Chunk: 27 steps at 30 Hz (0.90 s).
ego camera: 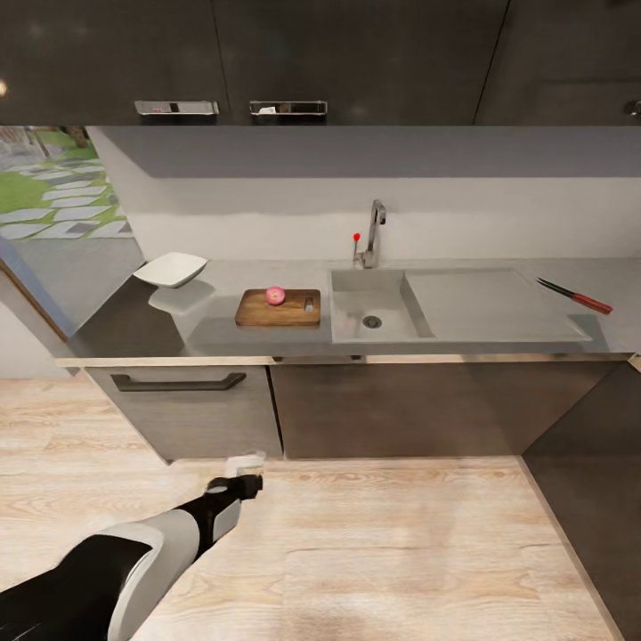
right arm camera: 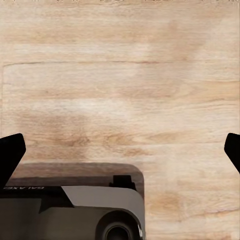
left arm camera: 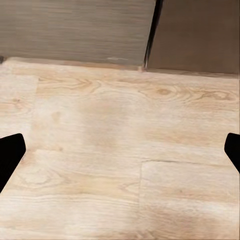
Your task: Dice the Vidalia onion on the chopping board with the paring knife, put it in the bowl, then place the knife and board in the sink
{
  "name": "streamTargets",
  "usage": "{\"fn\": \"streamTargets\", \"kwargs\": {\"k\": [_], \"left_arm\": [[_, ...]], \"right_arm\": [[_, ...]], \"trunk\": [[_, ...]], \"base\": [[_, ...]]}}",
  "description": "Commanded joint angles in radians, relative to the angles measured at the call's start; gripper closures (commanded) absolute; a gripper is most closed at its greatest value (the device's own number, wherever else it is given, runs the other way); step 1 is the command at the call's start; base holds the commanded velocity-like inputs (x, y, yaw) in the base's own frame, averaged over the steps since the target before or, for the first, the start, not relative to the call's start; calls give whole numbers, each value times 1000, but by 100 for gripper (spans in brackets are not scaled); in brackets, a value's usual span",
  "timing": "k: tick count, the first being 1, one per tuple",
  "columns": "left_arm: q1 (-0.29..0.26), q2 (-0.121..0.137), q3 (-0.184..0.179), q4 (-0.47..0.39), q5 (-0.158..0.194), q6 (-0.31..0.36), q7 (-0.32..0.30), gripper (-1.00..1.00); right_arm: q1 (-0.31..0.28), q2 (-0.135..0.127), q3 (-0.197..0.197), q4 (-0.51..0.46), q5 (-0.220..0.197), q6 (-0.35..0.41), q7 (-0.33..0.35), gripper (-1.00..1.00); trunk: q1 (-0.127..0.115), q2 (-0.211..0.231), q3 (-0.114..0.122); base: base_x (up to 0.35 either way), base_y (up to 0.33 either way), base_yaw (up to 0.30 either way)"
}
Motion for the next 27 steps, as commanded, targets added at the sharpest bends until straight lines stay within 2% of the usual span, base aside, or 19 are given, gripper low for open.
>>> {"fn": "streamTargets", "kwargs": {"k": [1,2,4,6,7,10,11,12,13,14,15,17,19,24,27], "left_arm": [[13,0,-9,5,9,-41,1,-100],[45,1,-9,5,9,-102,0,-100],[78,3,-9,6,9,-154,1,-100],[144,8,-9,6,8,-237,1,-100],[160,9,-9,6,7,-257,1,-100],[246,29,-9,7,7,-382,2,-100],[281,36,-9,7,7,-449,2,-100],[298,40,-9,7,7,-485,2,-100],[330,45,-10,7,6,-560,2,-100],[345,48,-10,7,6,-598,2,-100],[373,50,-10,8,6,-674,3,-100],[412,55,-10,8,5,-768,4,-100],[448,59,-10,8,4,-836,5,-100],[527,65,-10,10,-3,-947,6,-100],[547,72,-10,11,-7,-947,6,-100]], "right_arm": [[-1,0,-8,1,11,-4,-2,-100],[-1,-1,-8,0,11,-5,-2,-100],[-1,-1,-8,-1,11,-6,-2,-100],[-1,-2,-8,-6,11,-8,-2,-100],[-1,-2,-8,-8,11,-8,-2,-100],[-1,-7,-11,-16,12,-9,-2,-100],[-1,-14,-11,-21,12,-10,-3,-100],[-1,-17,-12,-25,12,-10,-3,-100],[-1,-25,-13,-33,12,-10,-3,-100],[-1,-28,-13,-39,12,-11,-3,-100],[-1,-34,-13,-53,12,-11,-3,-100],[-1,-40,-14,-86,12,-10,-3,-100],[-1,-43,-14,-121,12,-8,-2,-100],[-1,-45,-14,-191,10,-4,1,-100],[-1,-45,-14,-221,9,-7,5,-100]], "trunk": [[1,-2,-2],[1,-2,-2],[1,-2,-2],[1,-2,-2],[1,-2,-2],[1,-2,-2],[1,-2,-2],[1,-2,-2],[1,-2,-2],[1,-2,-2],[1,-2,-2],[1,-2,-2],[1,-2,-2],[1,-2,-2],[1,-2,-2]], "base": [[0,0,0],[0,0,0],[0,0,0],[0,0,0],[0,0,0],[0,0,0],[0,0,0],[0,0,0],[0,0,0],[0,0,0],[0,0,0],[0,0,0],[0,0,0],[0,0,0],[0,0,0]]}}
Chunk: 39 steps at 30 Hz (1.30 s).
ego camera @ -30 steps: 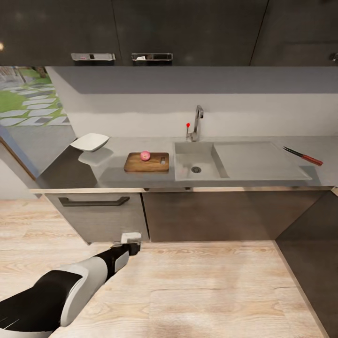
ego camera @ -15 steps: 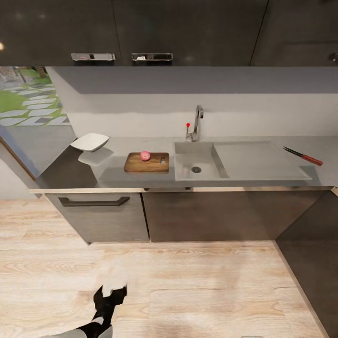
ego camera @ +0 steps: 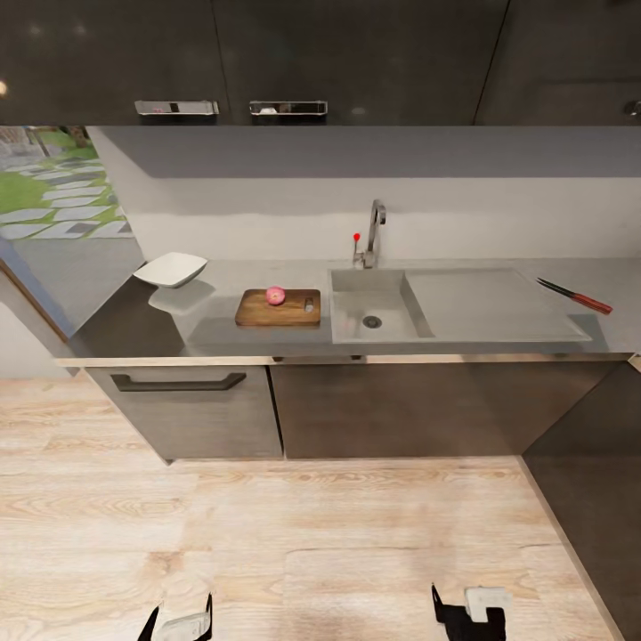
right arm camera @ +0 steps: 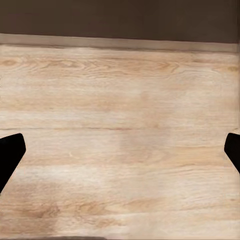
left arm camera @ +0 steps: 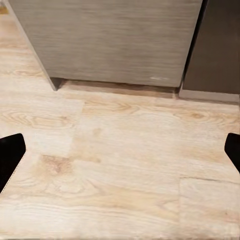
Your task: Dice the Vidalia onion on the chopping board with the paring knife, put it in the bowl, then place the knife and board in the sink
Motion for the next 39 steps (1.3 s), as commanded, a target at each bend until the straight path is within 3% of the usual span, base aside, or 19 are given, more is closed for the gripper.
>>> {"fn": "streamTargets", "kwargs": {"k": [1,9,11,24,32,39], "left_arm": [[3,4,-9,4,4,-5,3,-100],[12,26,-10,2,2,-3,4,-100],[12,39,-10,1,0,30,5,-100],[12,43,-10,-2,-1,96,5,-100],[12,42,-10,-2,-1,103,5,-100],[12,41,-10,-2,-1,104,4,-100]], "right_arm": [[-1,1,-5,-7,10,-7,1,-100],[-1,-2,-1,-2,9,-125,88,-100],[-1,-3,-2,22,9,-142,114,-100],[-1,2,-10,36,8,-144,101,-100],[-1,2,-20,47,-39,-144,86,-100],[-1,0,-21,51,-47,-144,85,-100]], "trunk": [[1,-2,-2],[1,-2,-2],[1,-2,-2],[1,-2,1],[1,-2,13],[1,-2,24]], "base": [[0,0,0],[0,0,0],[0,0,0],[0,0,0],[0,0,0],[0,0,0]]}}
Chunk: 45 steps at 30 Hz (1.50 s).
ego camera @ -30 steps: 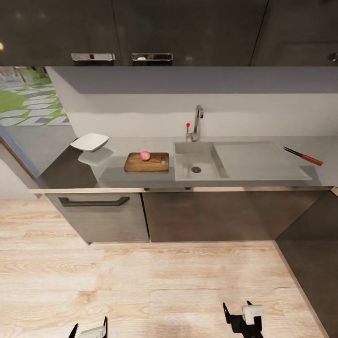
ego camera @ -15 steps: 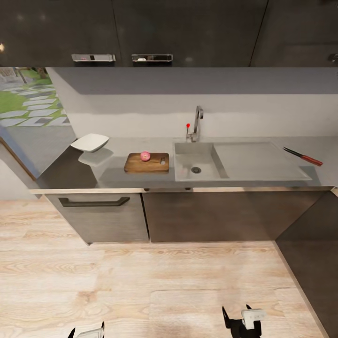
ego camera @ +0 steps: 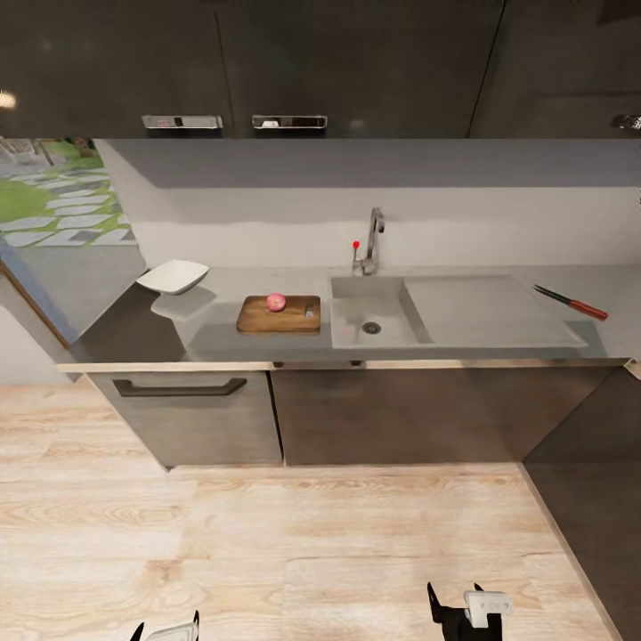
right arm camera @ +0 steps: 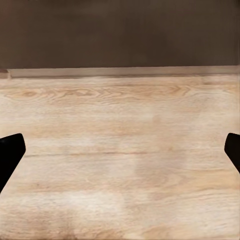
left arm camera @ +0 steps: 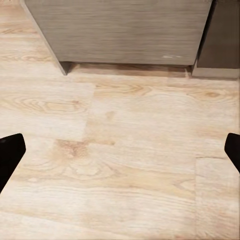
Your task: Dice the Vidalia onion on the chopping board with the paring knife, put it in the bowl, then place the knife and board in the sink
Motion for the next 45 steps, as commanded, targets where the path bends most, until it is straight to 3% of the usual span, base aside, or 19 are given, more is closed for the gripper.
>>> {"fn": "streamTargets", "kwargs": {"k": [1,45], "left_arm": [[-2,-1,-9,4,7,-5,2,-100],[-2,-1,-9,4,8,-3,3,-100]], "right_arm": [[-1,0,-9,1,10,-3,4,-100],[-1,4,-7,17,10,-4,3,-100]], "trunk": [[1,-2,0],[1,-2,58]], "base": [[0,0,0],[0,0,-89]]}}
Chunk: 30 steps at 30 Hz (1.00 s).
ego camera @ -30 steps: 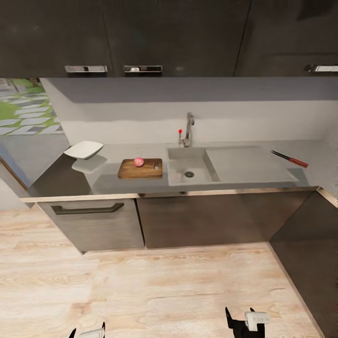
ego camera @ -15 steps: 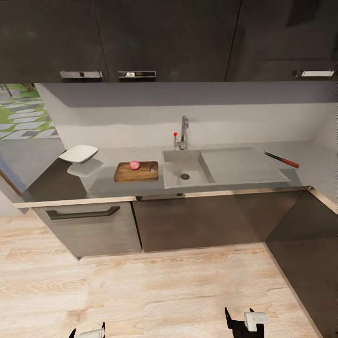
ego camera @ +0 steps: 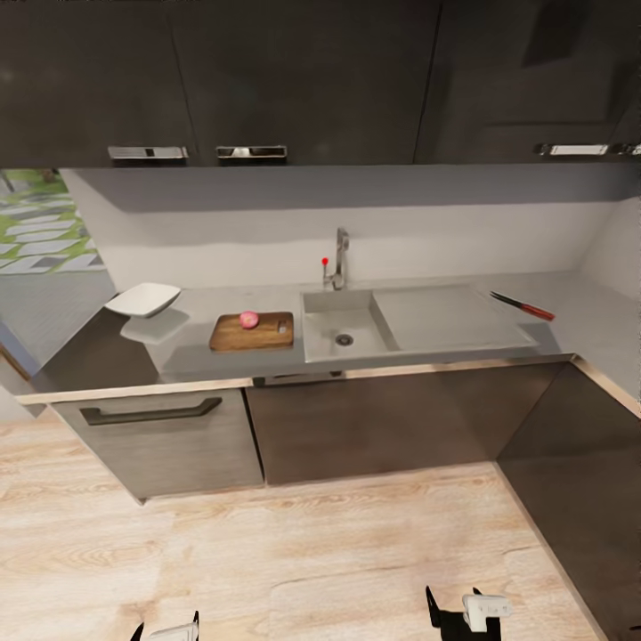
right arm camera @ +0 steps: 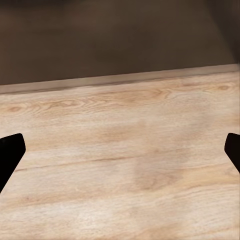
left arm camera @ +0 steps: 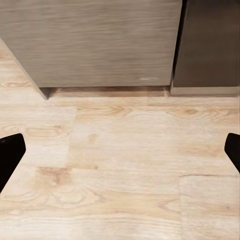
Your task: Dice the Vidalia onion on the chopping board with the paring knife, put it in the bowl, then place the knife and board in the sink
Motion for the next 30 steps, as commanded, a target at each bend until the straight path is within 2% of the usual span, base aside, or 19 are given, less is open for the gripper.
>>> {"fn": "streamTargets", "kwargs": {"k": [1,30], "left_arm": [[-2,0,-9,3,6,-4,2,-100],[-2,-2,-9,3,6,-4,2,-100]], "right_arm": [[-1,1,-9,2,10,-4,4,-100],[-1,1,-9,6,10,-4,4,-100]], "trunk": [[1,-2,0],[1,-2,44]], "base": [[0,0,-63],[0,0,-21]]}}
